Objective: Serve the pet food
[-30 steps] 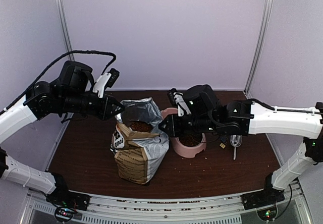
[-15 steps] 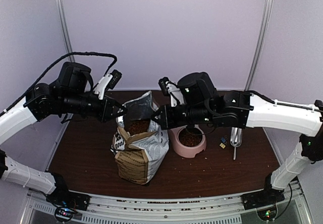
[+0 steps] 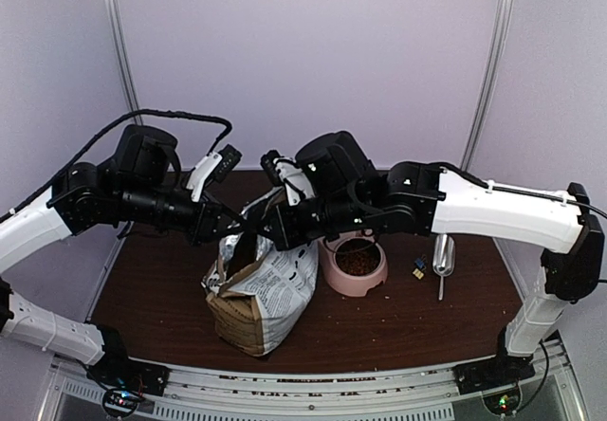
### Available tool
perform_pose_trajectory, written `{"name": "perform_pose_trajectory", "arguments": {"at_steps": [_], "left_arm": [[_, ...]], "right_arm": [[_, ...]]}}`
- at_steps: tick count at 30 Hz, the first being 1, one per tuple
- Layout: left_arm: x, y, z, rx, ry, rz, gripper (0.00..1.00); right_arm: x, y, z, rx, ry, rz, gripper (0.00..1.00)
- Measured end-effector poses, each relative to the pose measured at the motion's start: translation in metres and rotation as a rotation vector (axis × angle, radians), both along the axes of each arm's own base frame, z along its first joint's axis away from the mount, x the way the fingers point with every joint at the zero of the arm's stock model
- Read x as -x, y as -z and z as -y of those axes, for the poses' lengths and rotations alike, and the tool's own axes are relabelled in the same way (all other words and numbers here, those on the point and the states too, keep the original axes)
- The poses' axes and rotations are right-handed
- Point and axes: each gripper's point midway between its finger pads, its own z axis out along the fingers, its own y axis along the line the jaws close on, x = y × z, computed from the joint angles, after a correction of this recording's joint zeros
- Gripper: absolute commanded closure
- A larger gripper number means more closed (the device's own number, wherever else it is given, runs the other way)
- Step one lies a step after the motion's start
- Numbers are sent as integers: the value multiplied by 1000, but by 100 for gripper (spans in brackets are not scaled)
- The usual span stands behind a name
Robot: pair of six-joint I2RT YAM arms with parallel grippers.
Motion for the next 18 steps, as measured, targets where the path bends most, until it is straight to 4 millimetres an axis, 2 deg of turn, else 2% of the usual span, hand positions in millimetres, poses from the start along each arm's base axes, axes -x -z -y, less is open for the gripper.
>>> {"name": "perform_pose_trajectory", "arguments": {"at_steps": [2,3,6,9,13,16,18], "left_arm": [[-1,-1,0,-3,3,16,72],[-1,-7,2,15,6,38,66],[-1,-32,-1,52,2,122,45],[-1,-61,-18,86,-44,213,28],[3,-84,-45,108,-102,291,24],[9,-83,-56,95,-103,293,25],[14,-77,-57,86,-88,282,26]], "right_arm": [[0,0,0,5,-4,7,81],[0,-2,0,2,-8,16,75],[-2,-25,-5,-52,-22,71,60],[-4,-53,4,-94,-15,152,46],[-4,-87,43,-137,22,253,36],[-16,-102,79,-165,89,290,32],[-30,-101,100,-167,144,299,30]]}}
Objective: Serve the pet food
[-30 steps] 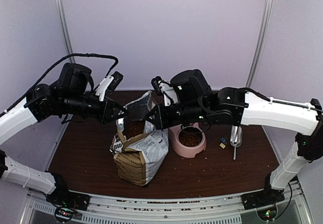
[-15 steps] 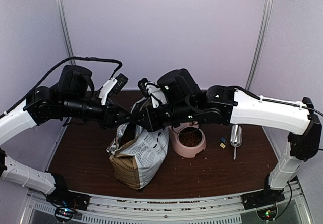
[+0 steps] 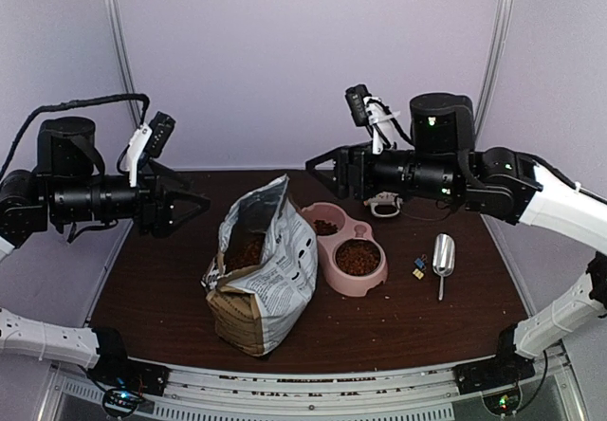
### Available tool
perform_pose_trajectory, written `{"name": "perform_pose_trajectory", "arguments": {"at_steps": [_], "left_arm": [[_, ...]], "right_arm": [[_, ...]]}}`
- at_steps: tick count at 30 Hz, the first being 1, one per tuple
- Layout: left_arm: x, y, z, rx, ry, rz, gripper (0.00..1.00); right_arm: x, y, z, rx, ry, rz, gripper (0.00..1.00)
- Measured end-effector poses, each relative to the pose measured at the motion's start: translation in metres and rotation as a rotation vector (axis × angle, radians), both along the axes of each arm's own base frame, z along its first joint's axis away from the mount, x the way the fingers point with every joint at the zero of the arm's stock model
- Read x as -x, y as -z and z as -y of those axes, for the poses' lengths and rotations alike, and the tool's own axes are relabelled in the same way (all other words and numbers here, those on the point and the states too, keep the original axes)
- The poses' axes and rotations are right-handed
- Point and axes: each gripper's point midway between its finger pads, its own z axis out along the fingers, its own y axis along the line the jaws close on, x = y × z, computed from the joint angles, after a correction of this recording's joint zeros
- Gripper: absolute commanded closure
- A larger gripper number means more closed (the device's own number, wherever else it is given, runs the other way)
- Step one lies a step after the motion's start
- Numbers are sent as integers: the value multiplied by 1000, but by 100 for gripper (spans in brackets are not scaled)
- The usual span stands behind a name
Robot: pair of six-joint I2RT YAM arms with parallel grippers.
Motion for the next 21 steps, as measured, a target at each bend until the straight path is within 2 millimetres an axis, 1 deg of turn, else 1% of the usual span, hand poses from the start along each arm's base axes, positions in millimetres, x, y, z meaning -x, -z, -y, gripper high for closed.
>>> {"name": "perform_pose_trajectory", "arguments": {"at_steps": [2,3,5,8,10,11,13,15,18,20,21], "left_arm": [[9,13,2,-26,31,-23,27],[15,21,5,-42,54,-36,27],[31,37,13,-75,110,-68,26],[57,56,26,-122,194,-107,23],[73,63,34,-146,236,-127,23],[78,66,36,-156,244,-133,23],[86,75,40,-199,247,-147,23],[89,84,44,-246,230,-155,30],[84,96,47,-331,160,-157,40],[78,100,46,-375,102,-141,46],[76,100,45,-390,80,-133,47]], "right_arm": [[-17,13,15,10,52,-8,29],[-24,23,21,22,74,-19,29],[-40,49,31,60,116,-48,29],[-55,82,45,110,163,-92,28],[-62,94,51,123,185,-113,28],[-66,98,54,121,195,-119,28],[-68,99,55,113,201,-121,28],[-69,98,54,96,196,-121,28],[-70,101,49,75,189,-127,28],[-70,105,46,70,180,-135,28],[-71,106,45,69,177,-138,28]]}}
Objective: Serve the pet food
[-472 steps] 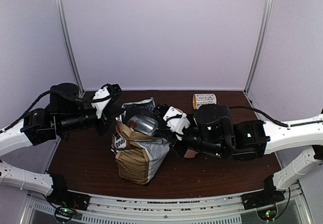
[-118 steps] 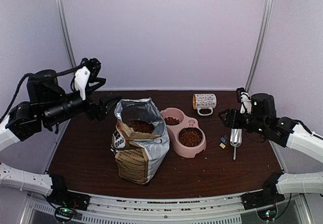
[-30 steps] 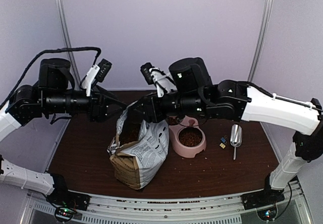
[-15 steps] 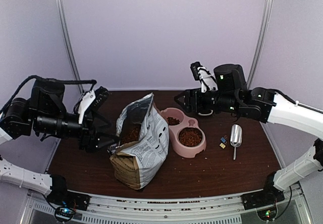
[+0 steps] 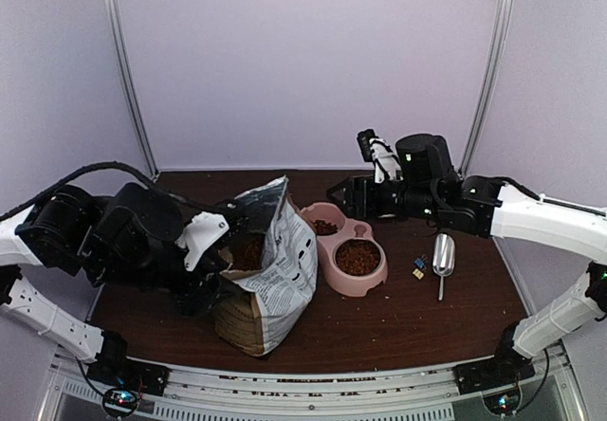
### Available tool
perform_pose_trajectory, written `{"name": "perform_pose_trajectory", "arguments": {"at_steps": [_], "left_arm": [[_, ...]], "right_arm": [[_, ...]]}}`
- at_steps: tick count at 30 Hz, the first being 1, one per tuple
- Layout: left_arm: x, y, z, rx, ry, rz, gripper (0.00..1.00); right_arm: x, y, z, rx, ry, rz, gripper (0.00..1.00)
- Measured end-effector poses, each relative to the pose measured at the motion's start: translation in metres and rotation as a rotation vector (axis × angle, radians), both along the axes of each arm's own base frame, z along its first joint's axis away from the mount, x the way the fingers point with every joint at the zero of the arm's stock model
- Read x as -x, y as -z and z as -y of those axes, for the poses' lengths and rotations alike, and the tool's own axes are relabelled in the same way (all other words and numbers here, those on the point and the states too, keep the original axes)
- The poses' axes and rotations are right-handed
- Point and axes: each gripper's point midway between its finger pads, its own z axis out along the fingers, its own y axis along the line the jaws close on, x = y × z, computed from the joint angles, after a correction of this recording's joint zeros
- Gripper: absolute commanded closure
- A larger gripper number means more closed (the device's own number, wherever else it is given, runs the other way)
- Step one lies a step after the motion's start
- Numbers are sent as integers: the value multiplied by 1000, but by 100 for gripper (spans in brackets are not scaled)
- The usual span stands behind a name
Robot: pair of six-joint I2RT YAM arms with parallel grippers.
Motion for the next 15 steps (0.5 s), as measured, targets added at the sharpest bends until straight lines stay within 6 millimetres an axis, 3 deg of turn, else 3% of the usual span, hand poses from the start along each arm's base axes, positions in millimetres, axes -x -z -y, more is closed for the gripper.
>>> {"name": "perform_pose_trajectory", "arguments": {"at_steps": [6,15], "left_arm": [[-10,-3,-8,-49,-72,70,49],[-9,-14,-25,-33,-97,90,35]], "right_arm": [[0,5,-4,-9,-11,-15,28],[0,3,-5,-20,-11,-11,28]]}}
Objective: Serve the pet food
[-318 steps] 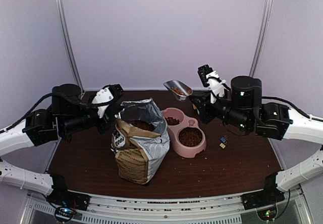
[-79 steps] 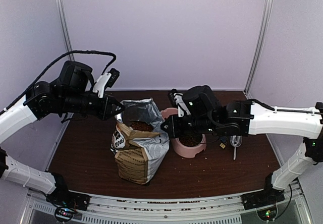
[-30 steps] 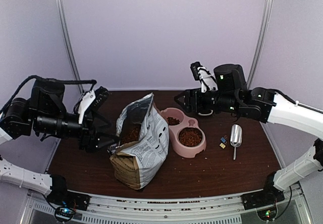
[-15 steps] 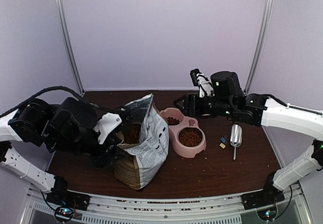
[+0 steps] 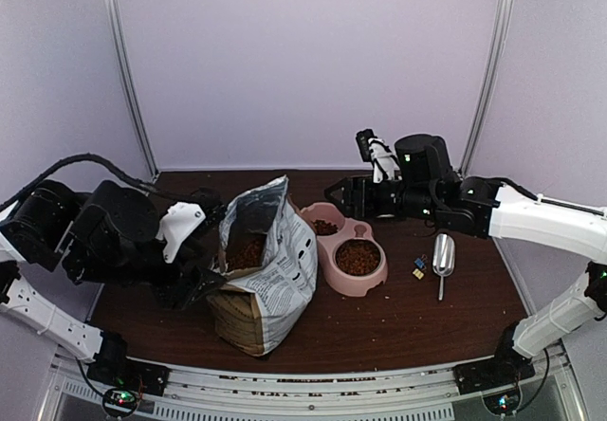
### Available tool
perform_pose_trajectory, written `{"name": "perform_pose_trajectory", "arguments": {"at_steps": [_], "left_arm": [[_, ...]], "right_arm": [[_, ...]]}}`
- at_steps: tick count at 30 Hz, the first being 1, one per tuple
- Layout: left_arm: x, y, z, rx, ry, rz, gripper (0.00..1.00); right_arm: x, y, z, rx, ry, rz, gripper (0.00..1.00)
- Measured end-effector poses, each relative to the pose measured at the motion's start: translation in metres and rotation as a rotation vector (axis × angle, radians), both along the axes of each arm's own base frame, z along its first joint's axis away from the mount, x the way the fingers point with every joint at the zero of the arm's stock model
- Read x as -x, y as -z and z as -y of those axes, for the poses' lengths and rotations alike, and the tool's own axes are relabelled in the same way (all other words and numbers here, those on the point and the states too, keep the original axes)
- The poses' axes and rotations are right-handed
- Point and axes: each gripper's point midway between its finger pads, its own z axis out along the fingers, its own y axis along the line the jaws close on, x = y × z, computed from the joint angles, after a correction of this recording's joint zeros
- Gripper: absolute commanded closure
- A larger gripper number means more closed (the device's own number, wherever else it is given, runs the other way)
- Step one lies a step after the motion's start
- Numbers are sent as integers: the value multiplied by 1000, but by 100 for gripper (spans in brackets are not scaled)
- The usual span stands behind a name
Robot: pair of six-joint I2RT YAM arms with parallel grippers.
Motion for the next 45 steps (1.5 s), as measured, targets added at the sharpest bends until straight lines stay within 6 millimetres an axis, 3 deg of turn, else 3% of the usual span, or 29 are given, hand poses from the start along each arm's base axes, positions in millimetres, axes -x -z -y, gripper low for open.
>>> {"name": "perform_pose_trajectory", "arguments": {"at_steps": [2,5,9,23,28,36,45], "left_arm": [[1,-4,-3,20,-1,-5,25],[5,-5,-3,38,11,-30,24],[7,6,2,12,20,-47,42],[-4,21,6,-46,-31,-23,75],[-5,27,12,-57,-30,-37,100],[-6,14,17,19,19,5,100],[19,10,42,62,318,49,100]], "right_arm": [[0,0,0,-1,0,1,28],[-1,1,-2,-3,0,1,29],[-2,5,-3,3,1,-5,29],[-2,5,-3,4,0,-7,29],[-3,5,-2,1,4,-10,30],[9,3,-2,-33,-25,-75,34],[58,-45,-10,-203,-152,-161,34]]}}
